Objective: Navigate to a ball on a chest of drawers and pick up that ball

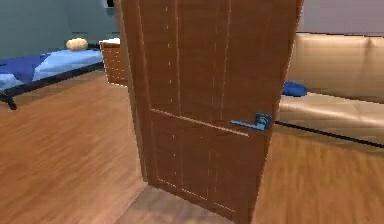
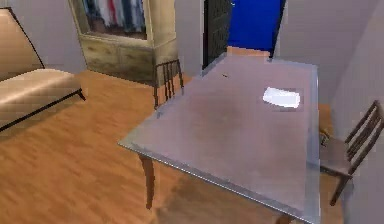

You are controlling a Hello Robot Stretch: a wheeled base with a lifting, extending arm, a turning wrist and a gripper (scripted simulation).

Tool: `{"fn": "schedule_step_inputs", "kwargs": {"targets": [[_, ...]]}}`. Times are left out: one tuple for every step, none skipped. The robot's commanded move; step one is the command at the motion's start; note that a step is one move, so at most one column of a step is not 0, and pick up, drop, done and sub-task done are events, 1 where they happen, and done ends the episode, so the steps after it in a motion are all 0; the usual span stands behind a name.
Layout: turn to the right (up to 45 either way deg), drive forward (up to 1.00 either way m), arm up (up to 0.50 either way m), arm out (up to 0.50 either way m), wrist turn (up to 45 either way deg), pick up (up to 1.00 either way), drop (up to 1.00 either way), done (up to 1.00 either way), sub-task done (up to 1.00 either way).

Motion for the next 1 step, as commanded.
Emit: {"fn": "schedule_step_inputs", "kwargs": {"targets": [[0.0, 0.3, 0.0, 0.0, 0.0, 0.0, 0.0, 0.0, 0.0]]}}
